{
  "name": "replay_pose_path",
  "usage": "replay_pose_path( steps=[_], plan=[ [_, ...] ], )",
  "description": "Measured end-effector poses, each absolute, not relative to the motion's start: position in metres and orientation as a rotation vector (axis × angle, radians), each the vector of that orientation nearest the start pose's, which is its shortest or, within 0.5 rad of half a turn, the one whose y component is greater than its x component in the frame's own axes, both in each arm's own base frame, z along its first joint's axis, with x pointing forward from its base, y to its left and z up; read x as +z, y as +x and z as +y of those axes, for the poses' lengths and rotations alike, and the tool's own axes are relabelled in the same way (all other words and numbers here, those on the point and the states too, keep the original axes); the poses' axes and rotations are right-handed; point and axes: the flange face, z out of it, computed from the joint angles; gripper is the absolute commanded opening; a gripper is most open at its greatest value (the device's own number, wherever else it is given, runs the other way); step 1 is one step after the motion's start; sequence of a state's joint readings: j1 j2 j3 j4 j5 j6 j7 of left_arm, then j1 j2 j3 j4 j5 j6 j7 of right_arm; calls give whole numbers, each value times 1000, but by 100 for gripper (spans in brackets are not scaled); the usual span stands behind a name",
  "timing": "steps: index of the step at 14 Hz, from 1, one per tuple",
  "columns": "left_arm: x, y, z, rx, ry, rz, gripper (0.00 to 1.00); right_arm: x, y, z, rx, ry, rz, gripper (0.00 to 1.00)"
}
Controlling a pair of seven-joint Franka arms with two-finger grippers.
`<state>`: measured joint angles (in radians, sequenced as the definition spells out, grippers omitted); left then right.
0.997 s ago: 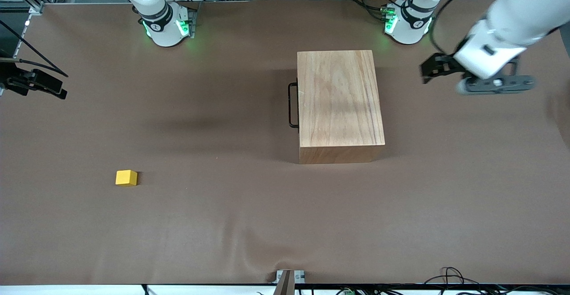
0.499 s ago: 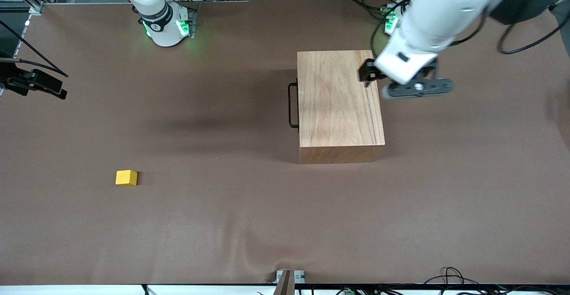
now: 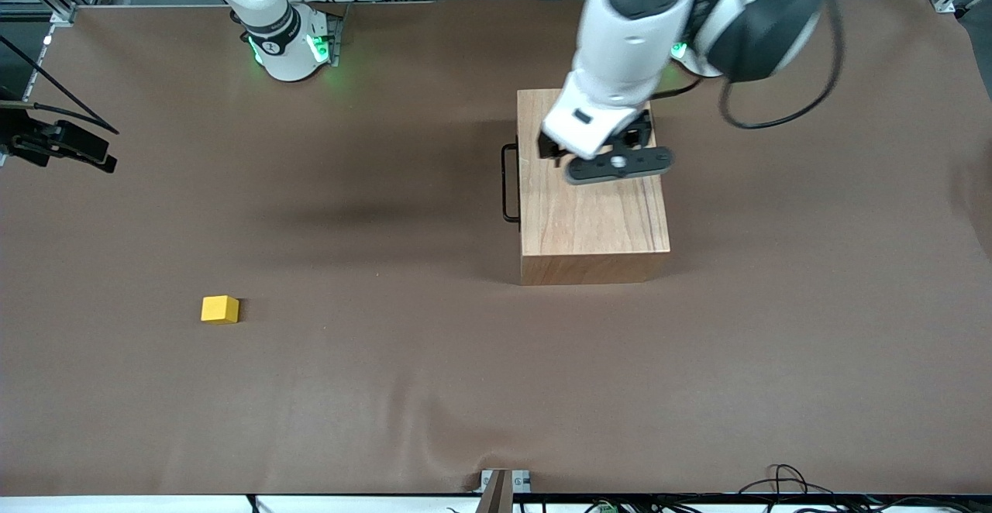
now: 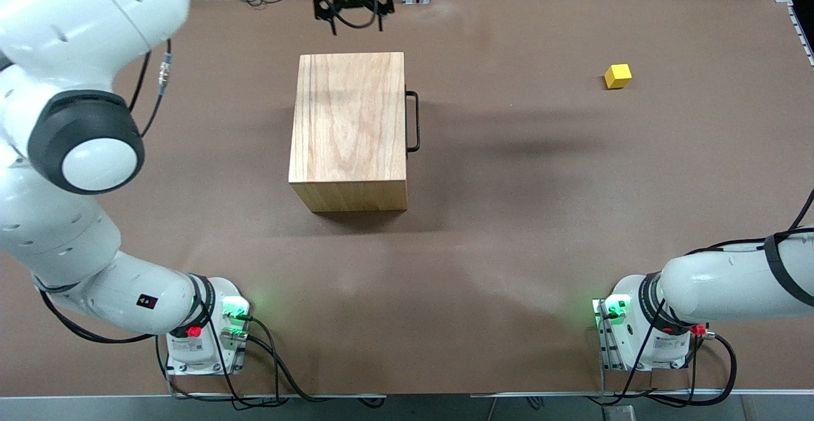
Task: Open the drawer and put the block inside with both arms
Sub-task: 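Reach the left gripper to the black drawer handle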
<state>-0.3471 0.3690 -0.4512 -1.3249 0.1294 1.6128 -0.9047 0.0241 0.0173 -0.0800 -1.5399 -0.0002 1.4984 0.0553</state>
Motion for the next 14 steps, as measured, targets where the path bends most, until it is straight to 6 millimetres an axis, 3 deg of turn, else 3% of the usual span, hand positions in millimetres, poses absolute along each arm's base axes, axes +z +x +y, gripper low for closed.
replay_pose_path(
  steps=[7,10,14],
  plan=[
    [459,469,-529,-42,-3047,-199,100,623,552,-30,92,-3137,175,100],
    [444,442,-572,-141,-3016,-146,100,623,552,-30,92,-3137,175,100],
    [431,442,-591,-180,-3047,-124,100,623,552,-30,92,-3137,175,100]
  ],
)
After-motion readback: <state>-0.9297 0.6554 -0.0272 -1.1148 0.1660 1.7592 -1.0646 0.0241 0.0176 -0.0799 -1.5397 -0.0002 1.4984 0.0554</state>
